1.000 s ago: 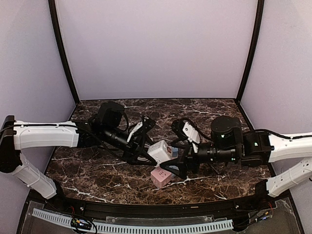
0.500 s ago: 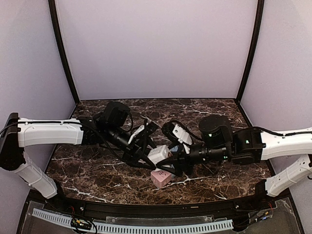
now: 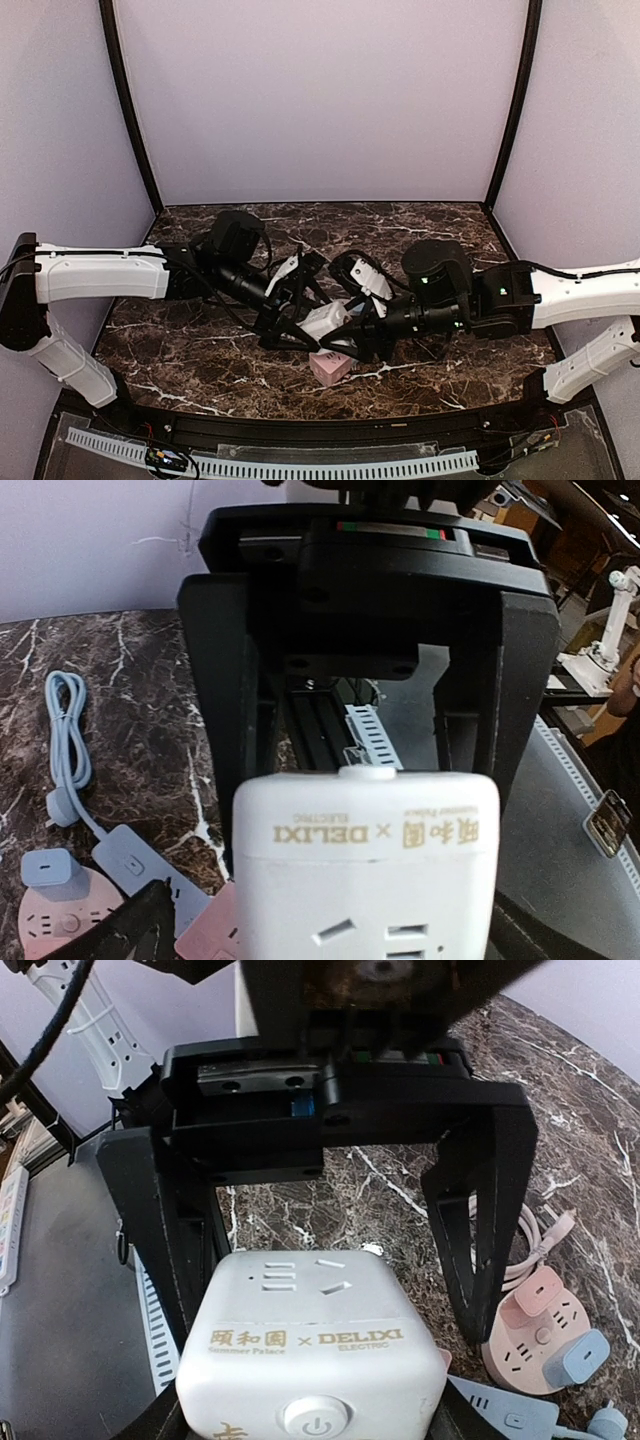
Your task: Insert the plug
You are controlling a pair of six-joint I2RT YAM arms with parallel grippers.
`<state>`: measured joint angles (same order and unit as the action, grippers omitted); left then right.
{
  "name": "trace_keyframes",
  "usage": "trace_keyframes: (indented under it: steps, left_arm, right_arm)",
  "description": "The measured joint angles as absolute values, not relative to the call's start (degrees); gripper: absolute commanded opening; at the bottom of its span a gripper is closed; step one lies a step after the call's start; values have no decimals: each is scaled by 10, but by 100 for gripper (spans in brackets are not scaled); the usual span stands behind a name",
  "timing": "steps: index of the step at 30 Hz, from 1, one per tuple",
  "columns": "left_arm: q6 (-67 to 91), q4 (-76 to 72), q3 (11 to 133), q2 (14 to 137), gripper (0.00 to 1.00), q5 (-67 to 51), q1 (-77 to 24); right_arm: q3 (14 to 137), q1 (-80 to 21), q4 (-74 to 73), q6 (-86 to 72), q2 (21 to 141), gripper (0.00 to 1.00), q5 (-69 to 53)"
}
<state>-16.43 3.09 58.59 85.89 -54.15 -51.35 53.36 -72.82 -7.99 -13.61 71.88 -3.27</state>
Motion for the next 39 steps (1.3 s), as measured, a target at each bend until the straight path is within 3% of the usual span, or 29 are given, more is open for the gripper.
trace_keyframes:
  steps: [20,39]
  left_arm:
    - [-49,-245,361,743,99,-215,-513]
    - [7,-377,290,745,97,-18,-467]
  right_arm:
    - [564,-721,-382,-255,696,0,134]
    - [652,-658,-515,-256,819,0,83]
